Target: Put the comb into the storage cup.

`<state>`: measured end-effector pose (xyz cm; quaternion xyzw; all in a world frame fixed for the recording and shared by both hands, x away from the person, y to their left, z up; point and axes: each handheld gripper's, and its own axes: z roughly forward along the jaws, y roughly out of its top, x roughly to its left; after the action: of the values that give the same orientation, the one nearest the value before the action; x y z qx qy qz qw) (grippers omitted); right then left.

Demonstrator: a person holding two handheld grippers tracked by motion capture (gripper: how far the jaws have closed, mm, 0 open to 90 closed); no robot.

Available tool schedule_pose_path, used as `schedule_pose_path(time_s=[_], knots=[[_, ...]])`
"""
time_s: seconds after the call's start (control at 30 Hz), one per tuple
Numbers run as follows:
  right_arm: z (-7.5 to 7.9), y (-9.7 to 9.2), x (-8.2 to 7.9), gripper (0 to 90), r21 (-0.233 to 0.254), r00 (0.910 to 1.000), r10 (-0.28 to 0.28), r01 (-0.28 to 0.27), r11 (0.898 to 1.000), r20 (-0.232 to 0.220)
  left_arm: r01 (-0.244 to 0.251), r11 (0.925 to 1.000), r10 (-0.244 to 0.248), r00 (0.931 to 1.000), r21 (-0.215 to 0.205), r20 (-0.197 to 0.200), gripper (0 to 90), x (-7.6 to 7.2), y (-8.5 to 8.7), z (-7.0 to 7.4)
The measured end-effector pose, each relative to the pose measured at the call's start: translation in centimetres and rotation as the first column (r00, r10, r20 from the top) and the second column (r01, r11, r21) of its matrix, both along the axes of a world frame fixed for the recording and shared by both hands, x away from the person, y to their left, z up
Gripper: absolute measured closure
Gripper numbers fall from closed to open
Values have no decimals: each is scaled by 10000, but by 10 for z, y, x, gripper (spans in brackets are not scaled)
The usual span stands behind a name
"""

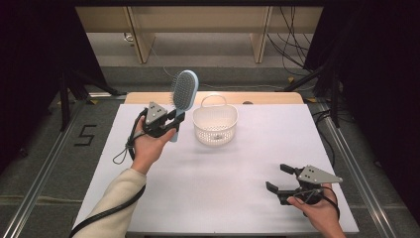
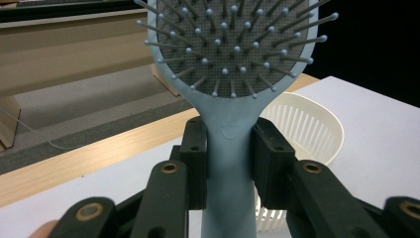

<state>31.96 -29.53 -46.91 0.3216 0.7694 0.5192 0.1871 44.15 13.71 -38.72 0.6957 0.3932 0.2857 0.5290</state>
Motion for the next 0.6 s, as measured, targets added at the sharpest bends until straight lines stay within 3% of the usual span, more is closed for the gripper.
schedule_pose_path(time_s=[0.6], knots=[[0, 0, 0, 162, 46, 10000, -10, 10, 10000, -6, 78, 10000, -79, 9999, 42, 153, 696, 6, -6, 6]])
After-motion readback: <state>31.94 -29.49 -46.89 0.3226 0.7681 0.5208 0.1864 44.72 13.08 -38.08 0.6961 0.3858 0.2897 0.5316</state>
